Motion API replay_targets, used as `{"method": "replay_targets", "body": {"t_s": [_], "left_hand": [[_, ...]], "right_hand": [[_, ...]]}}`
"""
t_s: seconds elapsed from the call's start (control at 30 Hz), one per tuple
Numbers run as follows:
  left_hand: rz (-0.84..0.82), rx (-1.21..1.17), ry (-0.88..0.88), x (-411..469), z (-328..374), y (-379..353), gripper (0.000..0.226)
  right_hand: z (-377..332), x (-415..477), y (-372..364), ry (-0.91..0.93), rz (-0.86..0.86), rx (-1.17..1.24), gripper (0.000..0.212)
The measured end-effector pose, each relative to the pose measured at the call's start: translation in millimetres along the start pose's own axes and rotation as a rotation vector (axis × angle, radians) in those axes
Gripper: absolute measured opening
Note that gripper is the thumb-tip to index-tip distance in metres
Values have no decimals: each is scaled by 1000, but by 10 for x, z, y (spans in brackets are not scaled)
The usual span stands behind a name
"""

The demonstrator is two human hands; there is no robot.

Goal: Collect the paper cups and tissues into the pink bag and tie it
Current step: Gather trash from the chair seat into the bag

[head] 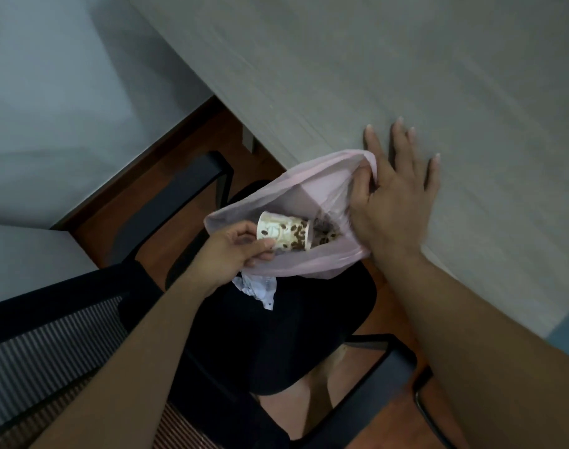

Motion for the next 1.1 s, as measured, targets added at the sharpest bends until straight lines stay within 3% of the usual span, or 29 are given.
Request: {"method": "replay_targets", "body": {"t_s": [0.13,0.27,0.37,0.43,0.5,0.6,0.67,0.73,0.83,0.93,1.0,1.1], "left_hand": [[168,127,-50,-62,-131,105,26],[637,79,-242,-240,-153,578,15],[956,32,-82,-321,-565,790,20],[884,13,177,-213,-995,699,41],[632,98,367,-74,-1347,443,76],[384,221,367,57,-1641,39,105],[363,311,318,135,-1726,-92,98],[402,372,305,188,-1753,-75,76],[471,311,322,197,-1749,98,49],[643,32,304,103,-1573,404,36],[769,-239,247,12,-1320,645,44],[890,-554,38,-143,-758,996,28]], "right_hand": [[6,2,-15,0,-1,-1,59],[19,4,-21,-10,4,15,58],[16,0,-26,-8,6,7,59],[21,2,-26,-2,3,5,59],[28,2,-28,0,1,5,59],[35,-2,-37,2,1,2,58],[38,-1,-37,4,7,5,58],[34,0,-35,5,11,8,58],[22,2,-31,9,3,2,59],[20,4,-22,10,-5,-5,59],[20,1,-17,11,-3,-7,59],[22,8,-17,12,0,-12,59]]}}
Point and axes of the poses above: each hand's wrist, its own x-axis towards the middle knuckle, its own y-axis out of the back of the hand, z = x × y, the point moved 8 cm from there along x, towards the middle knuckle, and after that the axes turned 4 degrees about z, right-handed, at the moved point
